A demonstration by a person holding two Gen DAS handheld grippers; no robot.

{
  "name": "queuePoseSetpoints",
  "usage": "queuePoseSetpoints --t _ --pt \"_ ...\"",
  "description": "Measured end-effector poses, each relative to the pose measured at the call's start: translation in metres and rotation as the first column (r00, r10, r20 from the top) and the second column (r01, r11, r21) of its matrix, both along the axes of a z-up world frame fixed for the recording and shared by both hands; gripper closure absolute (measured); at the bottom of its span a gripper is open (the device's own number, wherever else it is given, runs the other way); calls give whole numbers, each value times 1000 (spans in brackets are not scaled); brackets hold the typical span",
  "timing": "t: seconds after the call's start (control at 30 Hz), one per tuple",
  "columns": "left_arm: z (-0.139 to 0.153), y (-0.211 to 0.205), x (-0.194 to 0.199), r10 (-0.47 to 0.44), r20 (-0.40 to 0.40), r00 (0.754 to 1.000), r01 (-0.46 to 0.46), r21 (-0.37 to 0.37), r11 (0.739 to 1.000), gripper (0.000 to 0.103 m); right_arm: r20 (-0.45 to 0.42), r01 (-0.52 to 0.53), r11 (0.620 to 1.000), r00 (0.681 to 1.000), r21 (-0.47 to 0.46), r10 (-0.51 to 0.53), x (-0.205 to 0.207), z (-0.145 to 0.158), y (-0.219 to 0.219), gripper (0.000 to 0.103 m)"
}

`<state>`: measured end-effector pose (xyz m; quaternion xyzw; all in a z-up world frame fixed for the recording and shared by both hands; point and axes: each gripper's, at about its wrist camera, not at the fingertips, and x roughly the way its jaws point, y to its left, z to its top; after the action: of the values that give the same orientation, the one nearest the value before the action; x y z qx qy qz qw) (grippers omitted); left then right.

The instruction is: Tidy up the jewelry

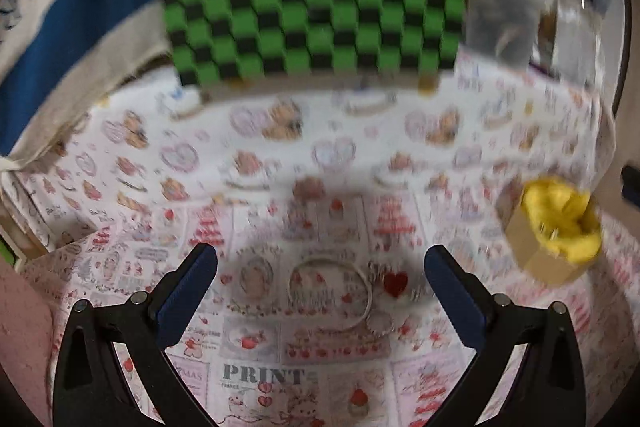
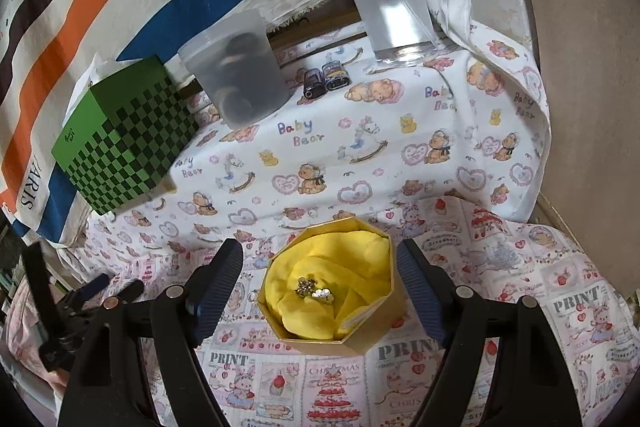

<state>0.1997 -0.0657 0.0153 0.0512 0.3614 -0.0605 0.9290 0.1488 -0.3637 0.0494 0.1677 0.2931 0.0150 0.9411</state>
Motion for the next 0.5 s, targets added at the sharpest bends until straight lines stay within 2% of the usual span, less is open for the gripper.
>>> queuePoseSetpoints --t 0.13,0.27,0.33,0.4,0.5 --pt "-15 -2 11 7 -73 997 -6 10 1000 2 -12 8 1000 1000 6 -8 2 -2 -3 22" --pt "-28 -2 17 10 -126 992 -13 -18 1000 8 -21 11 1000 1000 7 -11 4 -4 -3 22" --pt "-37 -5 21 2 -154 988 -3 -9 1000 13 -26 12 1000 1000 1 -12 5 -4 -3 22" --pt "-44 -4 25 27 -180 983 -27 0 1000 23 -30 13 1000 999 -1 -13 5 -4 -2 22" --pt "-50 -1 29 37 -198 979 -40 -12 999 23 -36 14 1000 999 0 -14 5 -5 -3 22"
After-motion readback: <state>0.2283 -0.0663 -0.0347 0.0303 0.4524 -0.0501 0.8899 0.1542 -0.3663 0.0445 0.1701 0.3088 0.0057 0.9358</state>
